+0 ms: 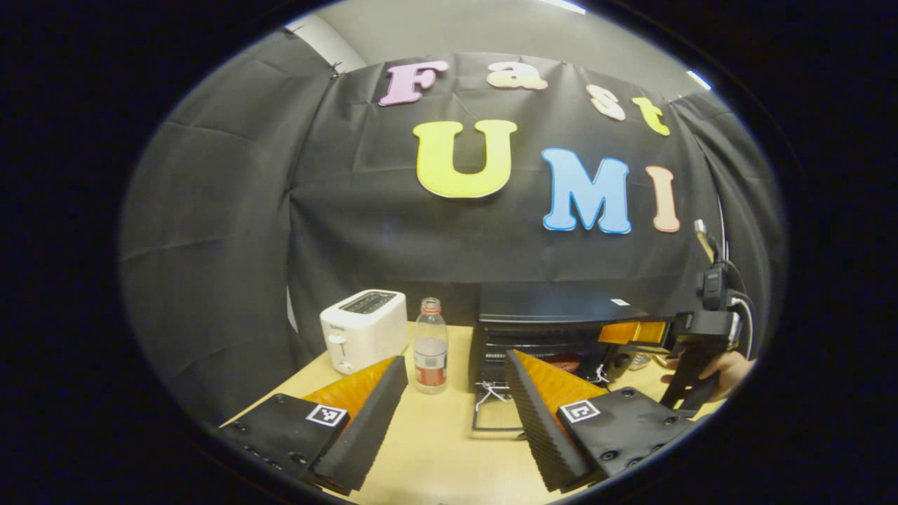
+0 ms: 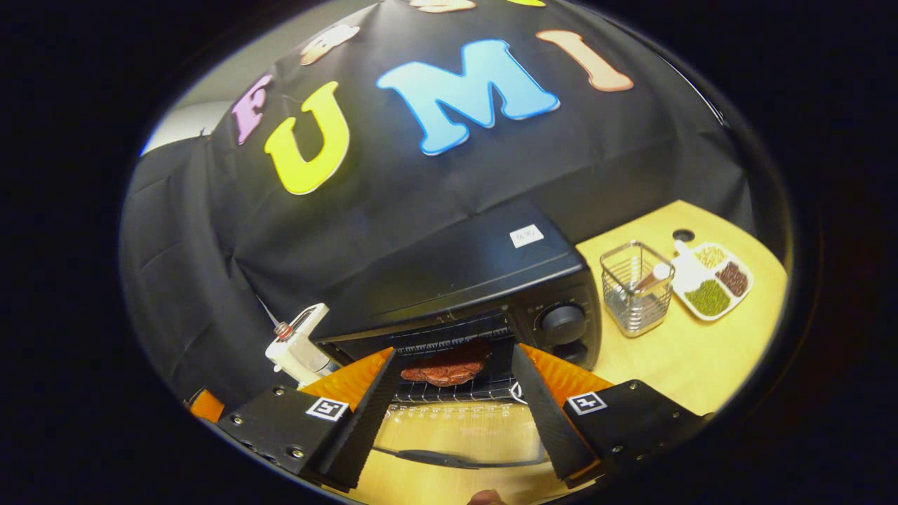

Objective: Open the electric oven with the left hand, put the food in, and close the electric oven.

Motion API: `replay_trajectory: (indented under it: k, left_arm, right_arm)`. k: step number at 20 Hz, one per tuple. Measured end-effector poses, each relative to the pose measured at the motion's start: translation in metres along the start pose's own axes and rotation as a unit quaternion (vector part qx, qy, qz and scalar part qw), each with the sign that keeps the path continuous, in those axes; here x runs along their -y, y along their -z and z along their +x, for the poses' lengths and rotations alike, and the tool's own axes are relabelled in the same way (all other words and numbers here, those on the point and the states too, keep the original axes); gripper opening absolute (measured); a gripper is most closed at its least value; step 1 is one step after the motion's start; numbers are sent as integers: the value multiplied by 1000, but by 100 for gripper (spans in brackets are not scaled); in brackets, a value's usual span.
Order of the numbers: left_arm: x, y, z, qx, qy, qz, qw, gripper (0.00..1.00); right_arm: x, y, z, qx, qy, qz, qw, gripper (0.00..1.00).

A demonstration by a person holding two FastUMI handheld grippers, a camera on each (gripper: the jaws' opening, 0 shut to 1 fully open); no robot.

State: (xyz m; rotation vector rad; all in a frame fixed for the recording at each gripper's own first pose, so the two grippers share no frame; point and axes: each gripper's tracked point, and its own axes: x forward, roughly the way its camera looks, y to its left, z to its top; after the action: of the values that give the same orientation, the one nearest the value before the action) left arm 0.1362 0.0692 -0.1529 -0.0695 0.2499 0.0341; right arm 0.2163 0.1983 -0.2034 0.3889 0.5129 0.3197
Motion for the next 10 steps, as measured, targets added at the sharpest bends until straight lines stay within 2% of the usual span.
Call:
replay_trajectory:
  k: [7, 8, 9, 10]
  left_arm:
    - [58, 44, 9, -56, 59, 3, 997, 99]
    - [66, 54, 10, -70, 67, 5, 995, 95]
    - [73, 62, 11, -82, 74, 6, 994, 99]
    - [81, 74, 11, -97, 80, 12, 992, 95]
  right_arm:
    - [14, -37, -88, 76, 29, -78, 994, 98]
    - [18, -41, -100, 87, 36, -90, 991, 98]
    - [22, -45, -110, 95, 43, -101, 989, 98]
    - [27, -47, -120, 99, 52, -108, 988, 97]
